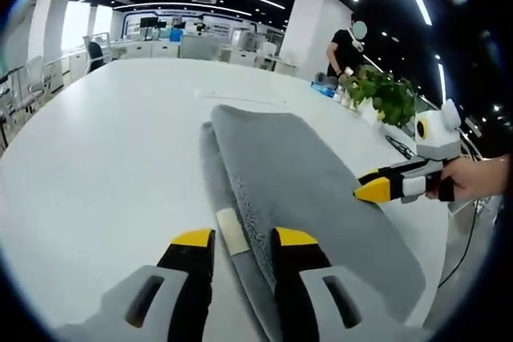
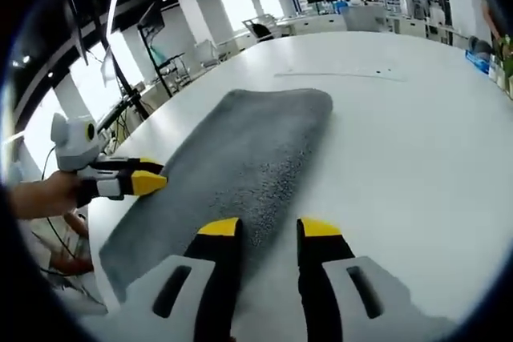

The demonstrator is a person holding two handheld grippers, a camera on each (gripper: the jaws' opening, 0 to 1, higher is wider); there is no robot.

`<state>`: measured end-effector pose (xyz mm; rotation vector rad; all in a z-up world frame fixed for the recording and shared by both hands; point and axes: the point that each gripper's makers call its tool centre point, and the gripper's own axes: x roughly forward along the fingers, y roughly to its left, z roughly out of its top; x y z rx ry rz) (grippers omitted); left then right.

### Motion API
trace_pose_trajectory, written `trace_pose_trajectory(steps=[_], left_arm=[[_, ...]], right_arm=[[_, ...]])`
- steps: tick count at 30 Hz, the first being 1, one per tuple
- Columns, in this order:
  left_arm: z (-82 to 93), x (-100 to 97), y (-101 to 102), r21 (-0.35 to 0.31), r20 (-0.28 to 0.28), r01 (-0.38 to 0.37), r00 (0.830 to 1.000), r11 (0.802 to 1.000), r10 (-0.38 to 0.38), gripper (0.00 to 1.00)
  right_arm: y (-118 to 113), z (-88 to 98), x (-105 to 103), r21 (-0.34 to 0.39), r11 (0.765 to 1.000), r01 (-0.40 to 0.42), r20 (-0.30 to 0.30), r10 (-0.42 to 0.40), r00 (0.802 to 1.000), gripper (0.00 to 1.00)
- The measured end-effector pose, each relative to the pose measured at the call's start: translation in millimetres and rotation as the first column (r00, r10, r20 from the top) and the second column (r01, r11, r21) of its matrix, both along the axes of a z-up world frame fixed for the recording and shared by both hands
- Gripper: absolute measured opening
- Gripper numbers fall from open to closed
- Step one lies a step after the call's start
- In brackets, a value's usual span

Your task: Fold the towel on the table until its edges align and the towel forms a compact rectangular stack.

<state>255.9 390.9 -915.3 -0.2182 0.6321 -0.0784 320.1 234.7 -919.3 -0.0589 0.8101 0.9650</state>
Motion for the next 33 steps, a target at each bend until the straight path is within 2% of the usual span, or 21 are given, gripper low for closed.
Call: trace_pose_trajectory(steps=[2, 9, 17, 24, 28, 33], left_arm=[[-0.2, 1.2, -2.4, -0.006, 0.008, 0.006, 1.000, 1.000, -0.006, 0.25], [-0.7, 2.9, -8.0, 0.037, -0.009, 0.043, 0.999, 0.998, -0.043, 0.20], [0.9, 5.6, -21.6, 0.099, -0.011, 0.074, 0.997, 0.992, -0.073, 0.13], [-0.1, 12.6, -44.9, 0.094, -0.009, 0.114, 0.994, 0.989, -0.113, 0.13], [-0.5, 19.5, -69.6, 0.108, -0.010, 0.160, 0.987, 0.981, -0.160, 0.13], [-0.6, 27.2, -103.5, 0.120, -0.007, 0.213, 0.977, 0.970, -0.213, 0.13]], right_arm=[[6.0, -0.9, -7.8, 0.034, 0.999, -0.014, -0.056, 0.016, 0.998, 0.15], [5.5, -3.5, -4.3, 0.018, 0.999, -0.032, -0.016, 0.032, 0.999, 0.09], [-1.5, -3.9, -1.0, 0.003, 1.000, -0.029, 0.006, 0.029, 1.000, 0.08], [-28.9, -4.8, 5.5, 0.007, 1.000, 0.008, 0.005, -0.008, 1.000, 0.08], [-49.5, -2.7, 7.5, -0.004, 0.999, 0.033, 0.011, -0.033, 0.999, 0.08], [-88.2, -3.4, 14.1, -0.026, 0.995, 0.092, 0.020, -0.091, 0.996, 0.08]])
